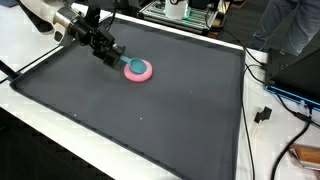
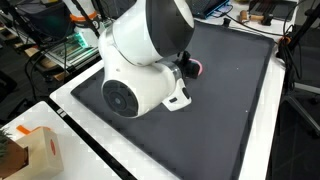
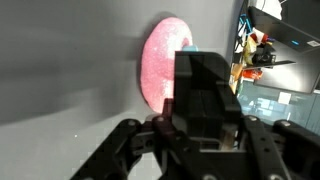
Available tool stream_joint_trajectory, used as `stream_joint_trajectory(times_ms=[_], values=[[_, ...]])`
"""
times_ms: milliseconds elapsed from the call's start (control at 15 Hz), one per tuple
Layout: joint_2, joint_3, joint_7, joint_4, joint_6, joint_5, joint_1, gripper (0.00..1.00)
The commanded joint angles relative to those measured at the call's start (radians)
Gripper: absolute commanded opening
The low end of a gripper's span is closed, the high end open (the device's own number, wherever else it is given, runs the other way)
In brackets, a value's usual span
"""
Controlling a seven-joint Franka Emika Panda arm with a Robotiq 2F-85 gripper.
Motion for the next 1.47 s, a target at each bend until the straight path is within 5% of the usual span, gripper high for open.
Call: stream_joint_trajectory(times_ms=[0,800,1400], values=[[-0.01,-0.018,0.006,0.004,0.016,-0.028,0.013,0.25],[-0.209,-0.011,0.012,-0.075,0.071,-0.136,0.078,0.25],[-0.441,0.003,0.101,-0.218,0.336,-0.378,0.2,0.25]])
